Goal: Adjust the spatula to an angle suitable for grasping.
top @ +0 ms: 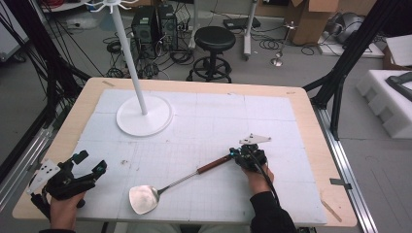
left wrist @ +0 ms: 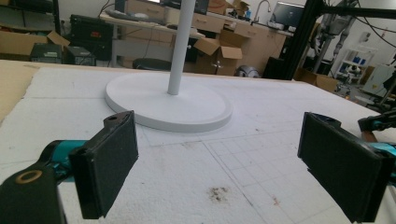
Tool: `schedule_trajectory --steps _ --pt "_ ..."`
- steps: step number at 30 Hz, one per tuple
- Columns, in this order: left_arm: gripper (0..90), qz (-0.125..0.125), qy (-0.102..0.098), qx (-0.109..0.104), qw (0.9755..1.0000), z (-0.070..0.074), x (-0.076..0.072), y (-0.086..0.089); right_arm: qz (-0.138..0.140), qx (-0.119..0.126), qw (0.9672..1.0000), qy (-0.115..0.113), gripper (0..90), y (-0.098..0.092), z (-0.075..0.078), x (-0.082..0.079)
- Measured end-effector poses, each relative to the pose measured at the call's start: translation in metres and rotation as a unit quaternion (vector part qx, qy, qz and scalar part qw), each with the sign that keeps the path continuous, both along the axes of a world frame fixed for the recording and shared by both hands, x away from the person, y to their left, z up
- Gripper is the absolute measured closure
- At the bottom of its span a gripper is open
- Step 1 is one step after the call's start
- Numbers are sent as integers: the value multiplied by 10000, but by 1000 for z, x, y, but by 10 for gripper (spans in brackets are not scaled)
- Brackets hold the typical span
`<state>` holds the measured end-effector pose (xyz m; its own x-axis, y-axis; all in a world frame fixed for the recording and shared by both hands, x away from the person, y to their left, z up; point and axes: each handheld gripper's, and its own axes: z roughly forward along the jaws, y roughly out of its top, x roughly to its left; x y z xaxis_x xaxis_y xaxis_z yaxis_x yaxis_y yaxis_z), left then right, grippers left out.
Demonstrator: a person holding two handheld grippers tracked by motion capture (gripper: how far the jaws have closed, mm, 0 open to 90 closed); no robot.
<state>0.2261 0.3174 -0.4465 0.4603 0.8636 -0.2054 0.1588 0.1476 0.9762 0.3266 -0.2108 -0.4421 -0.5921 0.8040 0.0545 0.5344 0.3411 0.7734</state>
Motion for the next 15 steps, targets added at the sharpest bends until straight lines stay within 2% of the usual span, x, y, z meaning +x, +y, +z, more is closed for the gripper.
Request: schedule_trajectory --steps 3,4,5,6,7,8,9,11,12,15 --pt "126 18 5 -21 10000 0 0 1 162 154 9996 -164 896 1 6 -10" --pt "126 19 2 -18 10000 0 0 1 464 294 9983 -195 896 8 8 -18" --pt "126 22 2 -17 10000 0 0 1 464 294 9983 -195 896 8 8 -18" --pt "125 19 -2 -20 10000 0 0 1 816 328 9958 -241 896 19 9 -28" --pt "125 18 -3 -20 10000 0 0 1 816 328 9958 -241 896 19 9 -28" --pt "125 14 -5 -15 10000 0 0 0 964 354 9944 -263 895 23 9 -31" --pt "125 13 -5 -16 10000 0 0 0 1203 479 9914 -193 896 32 9 -37" --pt "126 6 -2 -8 10000 0 0 0 1639 481 9852 -170 896 47 9 -46" --pt "126 6 2 1 10000 0 0 0 1909 522 9801 -125 896 57 9 -51" --pt "126 3 1 5 10000 1 0 0 2327 454 9715 -18 896 79 5 -57"
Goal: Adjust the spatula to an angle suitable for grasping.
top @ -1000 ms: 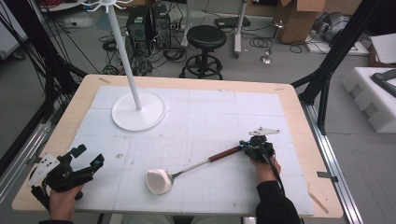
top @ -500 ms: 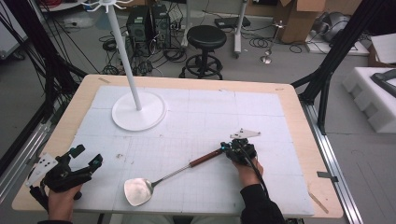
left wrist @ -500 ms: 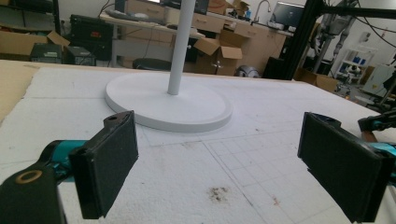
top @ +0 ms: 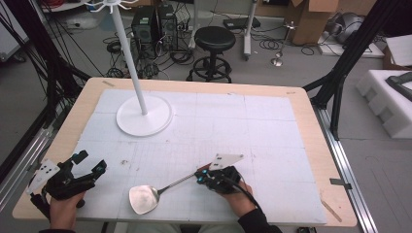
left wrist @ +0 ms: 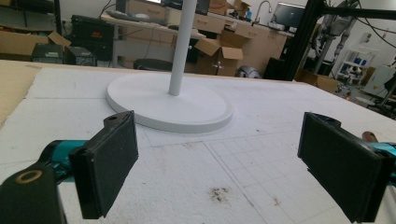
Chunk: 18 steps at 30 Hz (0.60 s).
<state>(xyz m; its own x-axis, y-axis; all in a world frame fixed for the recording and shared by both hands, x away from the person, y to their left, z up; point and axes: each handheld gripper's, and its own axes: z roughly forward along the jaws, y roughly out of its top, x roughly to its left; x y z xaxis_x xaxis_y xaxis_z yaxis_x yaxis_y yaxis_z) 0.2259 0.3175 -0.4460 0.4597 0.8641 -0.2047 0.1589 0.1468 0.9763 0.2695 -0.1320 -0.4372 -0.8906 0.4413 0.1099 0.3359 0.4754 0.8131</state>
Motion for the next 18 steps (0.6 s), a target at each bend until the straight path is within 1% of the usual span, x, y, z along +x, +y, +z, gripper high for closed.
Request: schedule_trajectory --steps 1,2,3,4,5,6,7,8,9,14,18 --pt "125 3 -6 -16 10000 0 0 0 201 -144 9997 7 896 14 -5 -1" --pt "125 3 -9 -15 10000 0 0 0 201 -144 9997 7 896 14 -5 -1" --pt "125 19 -12 -22 10000 0 0 1 236 -206 9995 50 896 18 -7 -1" --pt "125 23 -16 -32 10000 0 0 1 289 -301 9991 80 896 24 -11 0" --pt "125 23 -12 -29 10000 0 0 2 286 -379 9988 87 896 28 -13 1" --pt "126 30 -5 -31 10000 0 0 2 270 -463 9985 51 896 31 -13 1" --pt "126 24 -5 -35 10000 0 0 2 255 -385 9989 19 896 33 -13 2" --pt "125 24 -2 -28 10000 0 0 2 198 -363 9991 -2 896 36 -12 3" --pt "125 22 4 -17 10000 0 0 2 198 -363 9991 -2 896 36 -12 3" --pt "126 4 3 -5 10000 0 1 1 67 -429 9990 -68 896 42 -13 5" --pt "126 -2 8 -7 10000 0 1 0 -52 -568 9983 -99 896 49 -11 8"
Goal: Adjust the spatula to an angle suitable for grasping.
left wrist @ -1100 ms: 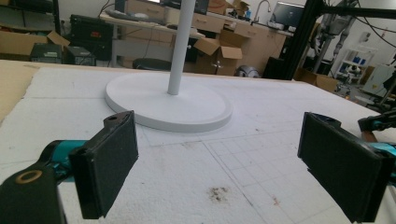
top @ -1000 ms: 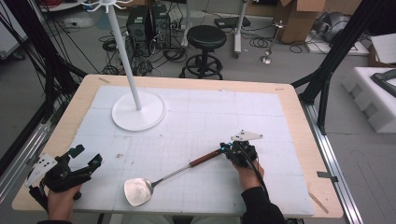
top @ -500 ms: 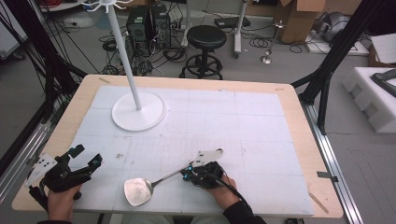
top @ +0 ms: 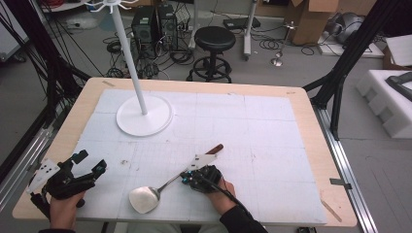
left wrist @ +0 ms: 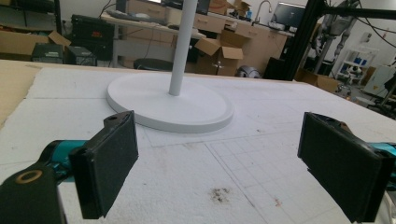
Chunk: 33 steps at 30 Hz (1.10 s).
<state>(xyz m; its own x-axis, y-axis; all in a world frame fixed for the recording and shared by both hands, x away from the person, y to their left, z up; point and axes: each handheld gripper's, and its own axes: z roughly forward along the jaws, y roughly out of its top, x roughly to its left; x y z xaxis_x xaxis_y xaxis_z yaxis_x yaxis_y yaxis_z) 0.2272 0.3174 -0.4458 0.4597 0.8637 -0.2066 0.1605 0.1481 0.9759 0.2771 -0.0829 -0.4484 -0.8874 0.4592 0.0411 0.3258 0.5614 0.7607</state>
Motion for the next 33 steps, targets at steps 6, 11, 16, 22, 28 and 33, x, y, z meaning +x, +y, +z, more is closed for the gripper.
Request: schedule_trajectory --steps 6,11,16,22,28,33 --pt "126 8 11 -10 10000 -1 0 2 -75 58 9999 -116 896 -6 5 4" --pt "129 12 0 -3 10000 0 -2 3 -488 317 9977 -355 811 -40 16 3" --pt "134 -8 -5 -10 10000 1 -3 1 -1202 766 9876 -658 546 -93 22 -1" --pt "135 -79 -3 18 10000 0 -2 -3 -1965 1120 9672 -1153 264 -158 27 -18" --pt "135 -134 -21 32 9999 0 -1 -6 -2514 1371 9485 -1354 212 -211 31 -41" --pt "135 -132 -53 13 9999 0 3 -8 -2971 1330 9347 -1430 204 -239 32 -60"
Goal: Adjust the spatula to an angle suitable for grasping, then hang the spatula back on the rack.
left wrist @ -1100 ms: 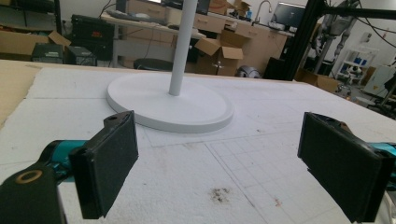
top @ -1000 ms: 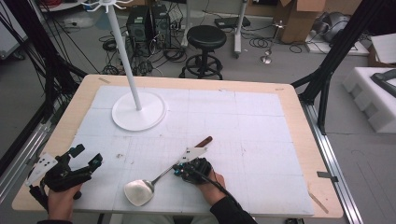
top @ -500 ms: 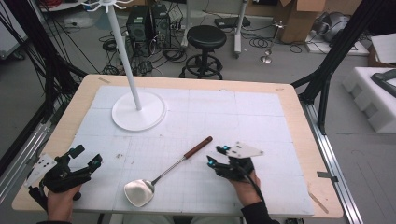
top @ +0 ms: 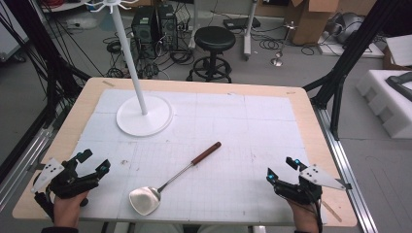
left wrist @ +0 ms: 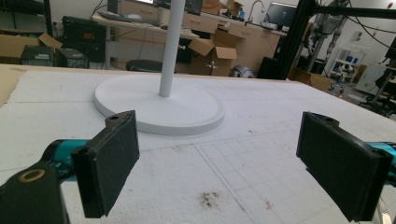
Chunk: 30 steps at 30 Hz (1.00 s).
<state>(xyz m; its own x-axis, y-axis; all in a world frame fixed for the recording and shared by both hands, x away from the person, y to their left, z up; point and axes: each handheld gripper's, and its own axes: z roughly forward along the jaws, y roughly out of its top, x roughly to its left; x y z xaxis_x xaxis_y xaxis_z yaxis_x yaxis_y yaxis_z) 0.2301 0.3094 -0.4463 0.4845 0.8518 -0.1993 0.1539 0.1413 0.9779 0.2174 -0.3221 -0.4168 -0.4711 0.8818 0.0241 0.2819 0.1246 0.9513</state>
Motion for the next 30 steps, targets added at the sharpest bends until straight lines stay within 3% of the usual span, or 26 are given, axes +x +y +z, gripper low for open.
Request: schedule_trajectory --steps 6,11,22,30 --pt "135 9 4 -6 10000 -1 3 -1 -172 76 9998 -7 197 -7 -1 -1" --pt "135 6 6 -13 10000 -1 3 -1 -141 47 9998 102 198 -6 -8 3" --pt "135 -50 -17 -119 9999 1 6 -5 -259 94 9996 107 198 -9 -9 -1" --pt "126 -485 -53 -172 9987 16 2 -25 -248 49 9996 84 198 -7 -9 0"
